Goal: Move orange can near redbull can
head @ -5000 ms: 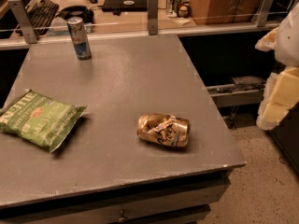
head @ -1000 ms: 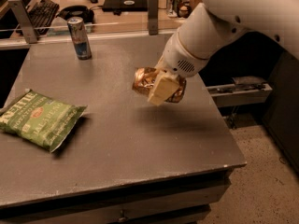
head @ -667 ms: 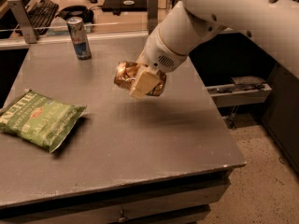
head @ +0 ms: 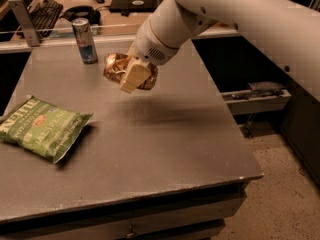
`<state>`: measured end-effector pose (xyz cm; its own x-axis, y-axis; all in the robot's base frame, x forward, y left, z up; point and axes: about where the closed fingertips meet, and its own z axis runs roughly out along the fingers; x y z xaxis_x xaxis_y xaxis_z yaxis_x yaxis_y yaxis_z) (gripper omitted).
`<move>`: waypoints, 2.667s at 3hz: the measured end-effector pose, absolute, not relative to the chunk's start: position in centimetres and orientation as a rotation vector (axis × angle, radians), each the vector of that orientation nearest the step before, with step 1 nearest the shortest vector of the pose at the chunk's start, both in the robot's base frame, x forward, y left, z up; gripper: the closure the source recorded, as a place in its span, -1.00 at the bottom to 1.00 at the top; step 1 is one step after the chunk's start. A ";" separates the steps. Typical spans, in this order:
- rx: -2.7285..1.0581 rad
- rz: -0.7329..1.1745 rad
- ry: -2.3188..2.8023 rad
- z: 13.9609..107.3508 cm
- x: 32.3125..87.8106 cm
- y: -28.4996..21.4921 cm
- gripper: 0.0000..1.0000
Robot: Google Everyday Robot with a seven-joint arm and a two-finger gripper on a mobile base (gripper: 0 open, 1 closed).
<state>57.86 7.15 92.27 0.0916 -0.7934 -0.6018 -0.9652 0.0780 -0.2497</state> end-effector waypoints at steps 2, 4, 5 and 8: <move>-1.706 0.419 1.656 90.4 63.8 12.3 1.00; -1.658 0.460 1.685 86.6 72.8 16.6 1.00; -1.660 0.461 1.721 85.7 74.0 16.8 0.65; -1.689 0.468 1.719 85.8 74.8 17.8 -0.91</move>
Offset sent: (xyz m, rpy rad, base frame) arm 0.1278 0.0930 -0.0357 0.1664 -0.0277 0.0242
